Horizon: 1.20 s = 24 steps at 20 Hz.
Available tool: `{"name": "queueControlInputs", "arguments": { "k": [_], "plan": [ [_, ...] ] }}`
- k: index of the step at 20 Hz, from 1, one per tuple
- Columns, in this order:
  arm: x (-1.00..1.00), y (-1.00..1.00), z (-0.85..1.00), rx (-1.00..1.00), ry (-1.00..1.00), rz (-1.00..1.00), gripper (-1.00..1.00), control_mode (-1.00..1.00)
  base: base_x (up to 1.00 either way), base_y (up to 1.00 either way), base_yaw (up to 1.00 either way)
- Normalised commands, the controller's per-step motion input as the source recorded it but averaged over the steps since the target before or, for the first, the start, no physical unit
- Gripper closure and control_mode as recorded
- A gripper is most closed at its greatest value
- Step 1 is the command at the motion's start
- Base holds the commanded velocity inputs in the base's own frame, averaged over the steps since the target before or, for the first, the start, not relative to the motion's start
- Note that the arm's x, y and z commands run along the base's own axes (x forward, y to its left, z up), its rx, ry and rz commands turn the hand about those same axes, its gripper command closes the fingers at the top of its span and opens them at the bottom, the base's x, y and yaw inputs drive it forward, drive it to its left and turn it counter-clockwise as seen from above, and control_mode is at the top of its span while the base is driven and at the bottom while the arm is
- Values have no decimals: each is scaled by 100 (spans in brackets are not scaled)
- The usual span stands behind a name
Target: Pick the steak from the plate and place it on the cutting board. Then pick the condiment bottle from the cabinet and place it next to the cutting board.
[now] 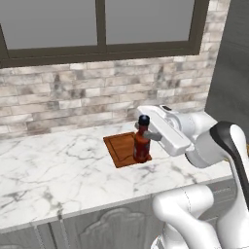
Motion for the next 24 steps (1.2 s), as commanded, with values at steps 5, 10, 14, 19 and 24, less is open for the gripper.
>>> {"name": "queueControlInputs", "arguments": {
  "k": [5,10,14,19,24],
  "plan": [
    [0,0,-22,0,10,0,100,-100,0,0,0],
    [0,6,-33,0,2,0,100,-100,0,0,0],
    [0,11,-39,0,0,0,100,-100,0,0,0],
    [0,4,-35,0,0,0,100,-100,0,0,0],
    [0,0,-31,0,0,0,100,-100,0,0,0]
  ]
}}
